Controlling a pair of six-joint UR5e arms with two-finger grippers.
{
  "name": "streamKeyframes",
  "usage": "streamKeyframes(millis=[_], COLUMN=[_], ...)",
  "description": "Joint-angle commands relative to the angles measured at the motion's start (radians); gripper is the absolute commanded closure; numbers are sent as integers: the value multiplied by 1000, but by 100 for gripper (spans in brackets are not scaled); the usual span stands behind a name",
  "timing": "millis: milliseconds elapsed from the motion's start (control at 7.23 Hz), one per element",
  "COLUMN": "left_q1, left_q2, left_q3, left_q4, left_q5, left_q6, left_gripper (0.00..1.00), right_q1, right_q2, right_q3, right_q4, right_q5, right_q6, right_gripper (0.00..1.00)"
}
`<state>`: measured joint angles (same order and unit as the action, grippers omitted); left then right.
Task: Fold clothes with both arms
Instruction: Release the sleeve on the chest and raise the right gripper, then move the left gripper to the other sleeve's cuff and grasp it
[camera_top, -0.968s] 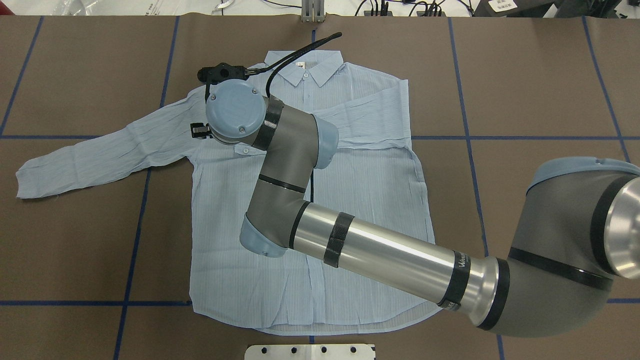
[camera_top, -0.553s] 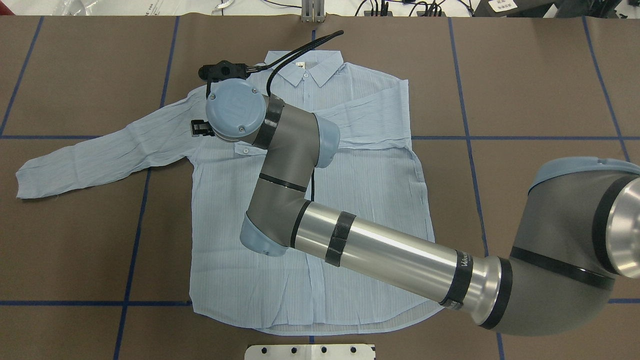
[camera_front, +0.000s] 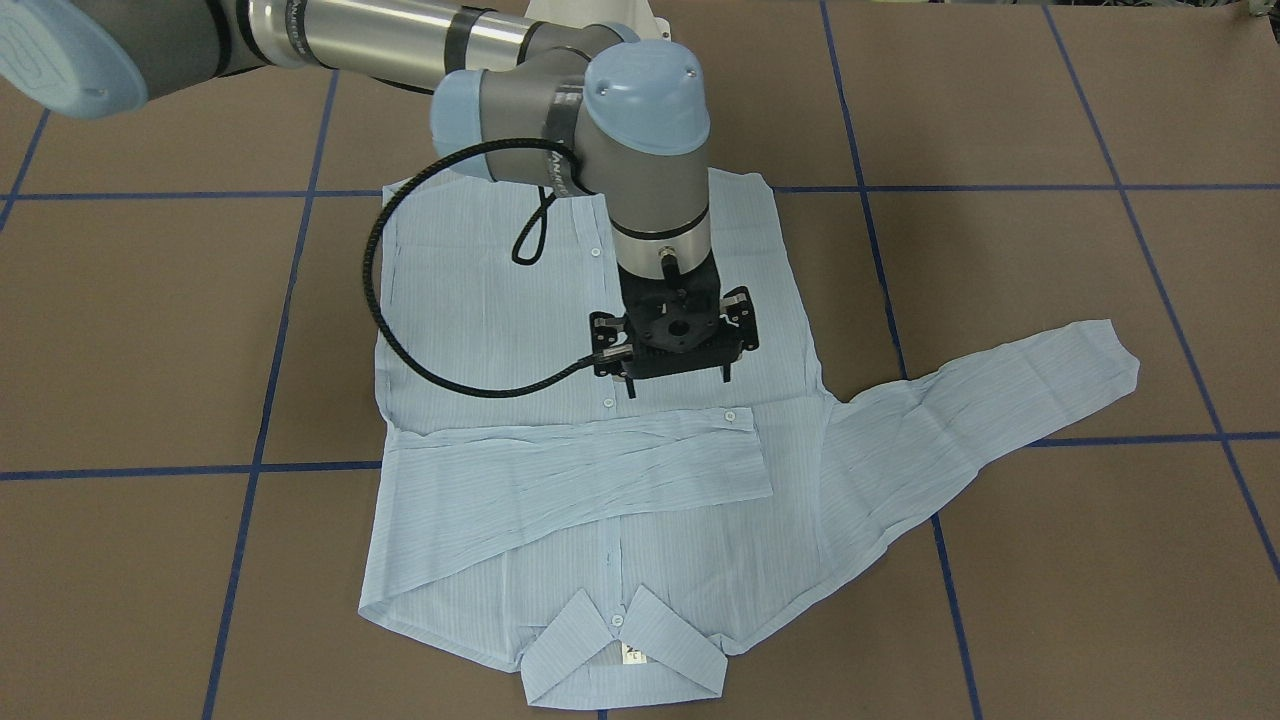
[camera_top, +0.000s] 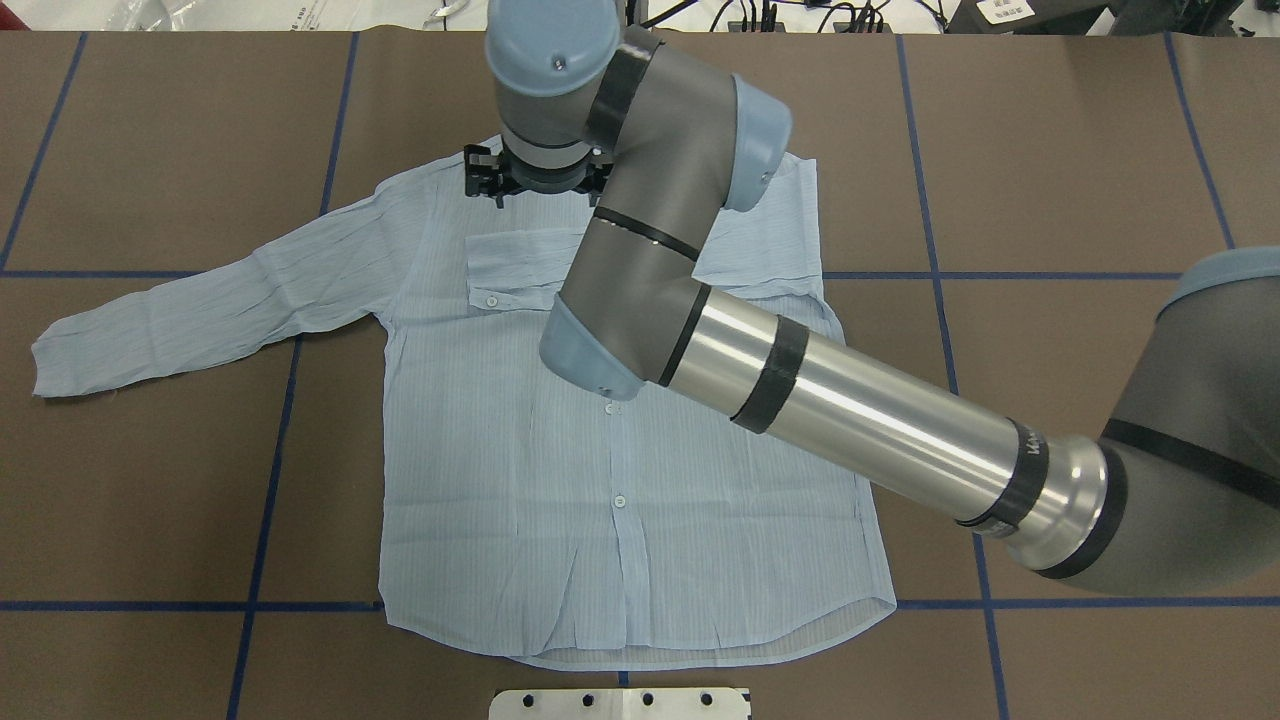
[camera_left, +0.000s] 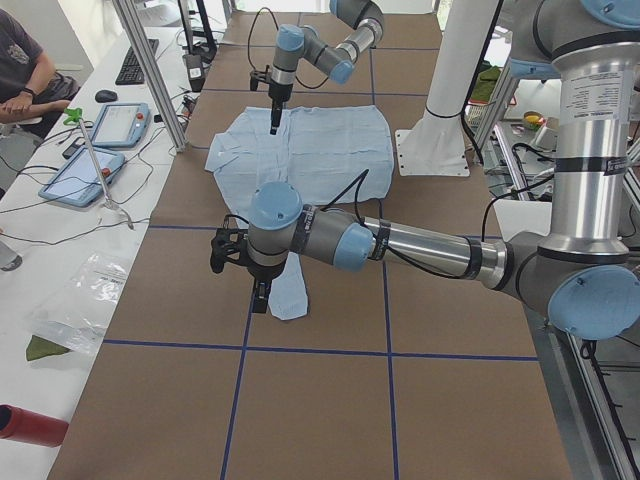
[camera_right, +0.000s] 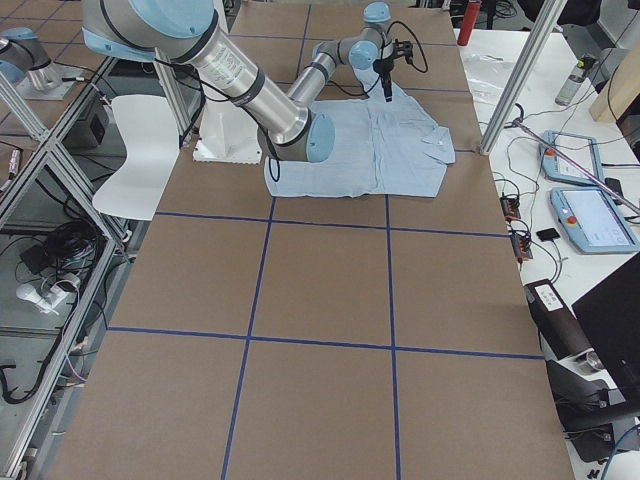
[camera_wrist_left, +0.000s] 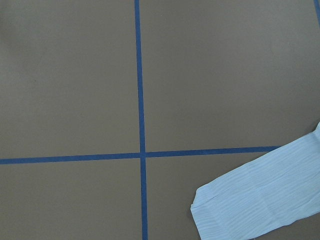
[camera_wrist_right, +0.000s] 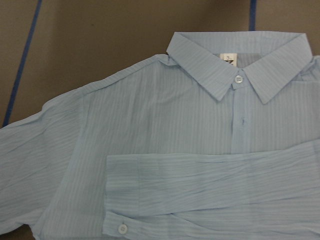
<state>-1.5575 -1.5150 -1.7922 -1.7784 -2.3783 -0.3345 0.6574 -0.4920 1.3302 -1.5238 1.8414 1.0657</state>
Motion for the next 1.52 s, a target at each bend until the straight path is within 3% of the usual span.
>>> streamKeyframes(millis=[0, 276, 415, 553, 691, 829, 1106, 1382], left_q1=[91, 201, 220, 232, 253, 343, 489, 504], left_q2=[86, 127, 127, 122, 122, 122, 124, 125], left_q3=[4, 11, 34, 118, 185, 188, 186, 188], left_q4=[-239, -384, -403, -526, -652, -720, -765, -766], left_q5=[2, 98, 131, 133, 133, 142, 293, 329], left_q6=[-214, -268, -280, -285, -395, -551, -771, -781], left_gripper=[1, 2, 8, 9, 9, 9, 9, 9], right_q1=[86, 140, 157, 165, 163, 163, 160, 153], right_q2=[-126, -305, -374, -405, -407, -410, -412, -421], right_q3=[265, 445, 510, 538, 540, 541, 538, 531], right_q4=[-267, -289, -289, -289, -289, -289, -289, -285], right_q5=[68, 151, 153, 172, 177, 174, 173, 171], right_q6=[-165, -226, -283, -283, -283, -282, -273, -273], right_gripper=[0, 0, 0, 0, 0, 0, 0, 0])
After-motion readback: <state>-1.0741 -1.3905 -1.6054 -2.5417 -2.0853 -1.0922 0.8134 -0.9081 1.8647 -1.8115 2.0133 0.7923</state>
